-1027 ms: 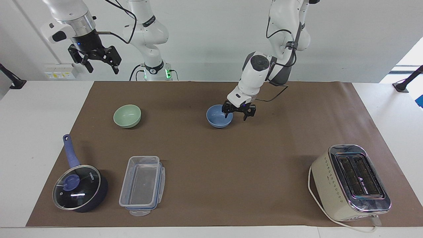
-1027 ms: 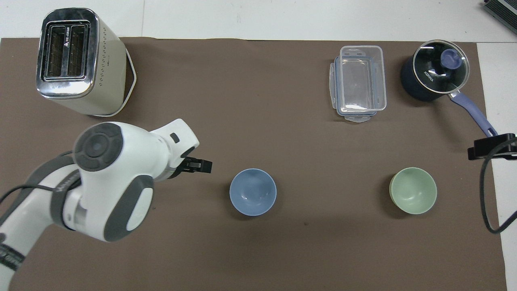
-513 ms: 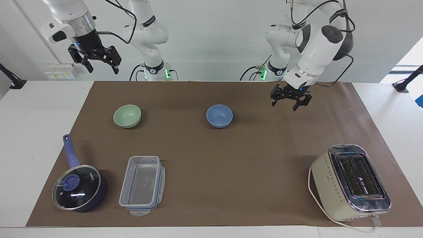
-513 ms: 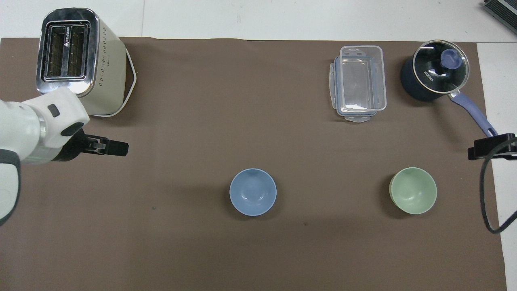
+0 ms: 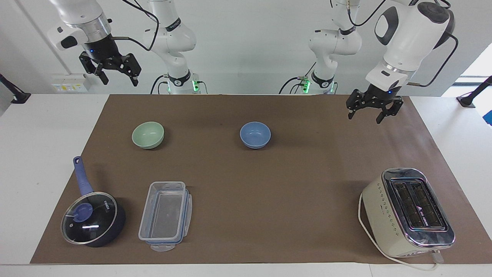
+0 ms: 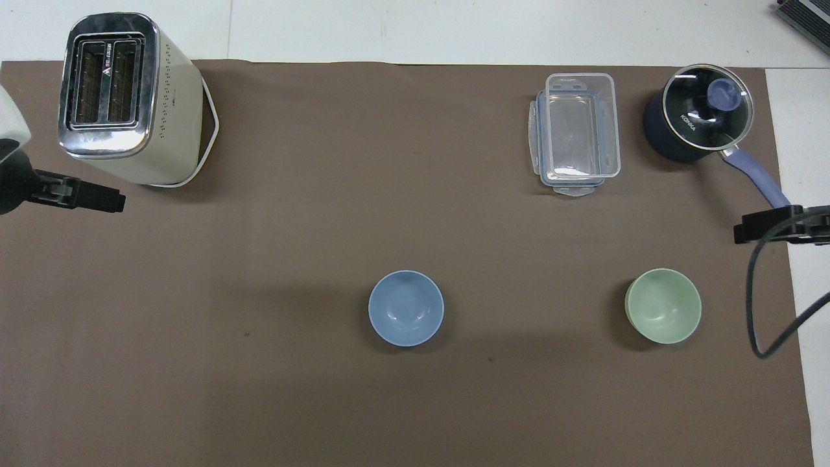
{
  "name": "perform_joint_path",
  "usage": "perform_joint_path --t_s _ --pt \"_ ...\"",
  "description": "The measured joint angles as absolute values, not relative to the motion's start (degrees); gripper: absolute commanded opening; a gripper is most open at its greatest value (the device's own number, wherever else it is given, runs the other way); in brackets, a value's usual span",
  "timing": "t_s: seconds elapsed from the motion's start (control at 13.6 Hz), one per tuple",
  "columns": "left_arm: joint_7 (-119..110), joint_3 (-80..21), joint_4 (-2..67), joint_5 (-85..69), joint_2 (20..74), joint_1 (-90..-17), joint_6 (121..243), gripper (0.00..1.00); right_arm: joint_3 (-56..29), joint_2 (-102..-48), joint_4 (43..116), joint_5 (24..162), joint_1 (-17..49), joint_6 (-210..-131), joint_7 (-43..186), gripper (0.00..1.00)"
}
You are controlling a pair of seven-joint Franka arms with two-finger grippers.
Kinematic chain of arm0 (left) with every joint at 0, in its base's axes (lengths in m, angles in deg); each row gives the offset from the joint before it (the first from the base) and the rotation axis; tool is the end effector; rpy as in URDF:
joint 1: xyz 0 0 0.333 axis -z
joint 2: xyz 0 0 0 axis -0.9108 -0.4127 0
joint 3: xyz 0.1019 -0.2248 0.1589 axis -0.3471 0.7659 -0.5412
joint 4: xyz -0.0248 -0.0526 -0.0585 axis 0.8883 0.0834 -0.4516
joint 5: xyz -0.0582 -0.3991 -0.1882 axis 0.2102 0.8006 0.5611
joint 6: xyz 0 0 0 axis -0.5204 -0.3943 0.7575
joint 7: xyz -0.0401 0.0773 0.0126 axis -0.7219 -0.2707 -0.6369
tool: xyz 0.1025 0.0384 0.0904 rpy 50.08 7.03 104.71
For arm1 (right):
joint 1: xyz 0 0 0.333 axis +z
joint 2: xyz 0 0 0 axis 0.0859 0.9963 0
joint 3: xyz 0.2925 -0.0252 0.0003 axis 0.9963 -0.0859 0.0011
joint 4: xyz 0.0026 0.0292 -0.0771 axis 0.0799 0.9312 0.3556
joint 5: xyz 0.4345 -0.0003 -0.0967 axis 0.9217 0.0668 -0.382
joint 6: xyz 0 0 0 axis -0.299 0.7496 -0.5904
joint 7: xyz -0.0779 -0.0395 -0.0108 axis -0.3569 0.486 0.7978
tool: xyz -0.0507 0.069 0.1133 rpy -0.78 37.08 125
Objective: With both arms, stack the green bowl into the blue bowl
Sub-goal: 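Return the left gripper to rest while the right gripper grasps the green bowl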
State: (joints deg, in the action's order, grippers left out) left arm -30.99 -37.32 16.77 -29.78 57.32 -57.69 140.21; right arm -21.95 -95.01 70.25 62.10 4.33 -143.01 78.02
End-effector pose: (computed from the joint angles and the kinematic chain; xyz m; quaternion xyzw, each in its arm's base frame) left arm 0.6188 -0.0410 0.5505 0.9917 -0.1211 0.0346 0.0271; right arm 0.5819 -0.0183 0.5790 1.0000 -0.0035 0.0052 0.0014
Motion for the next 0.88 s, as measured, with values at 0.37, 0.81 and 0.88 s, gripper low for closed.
perform_joint_path --t_s 0.37,0.81,0.88 --pt "-31.1 -37.2 12.0 -29.8 55.8 -57.8 134.8 1.00 -22.2 -93.3 82.3 62.1 0.1 -152.5 69.4 1.00" --pt "-31.1 -37.3 10.9 -29.8 56.7 -58.9 130.8 1.00 -22.3 -92.3 95.5 62.1 -4.9 -163.0 58.3 1.00" --pt "-31.1 -37.2 10.9 -29.8 56.8 -58.9 130.4 1.00 -22.3 -92.2 97.8 62.1 -5.4 -165.1 57.0 1.00"
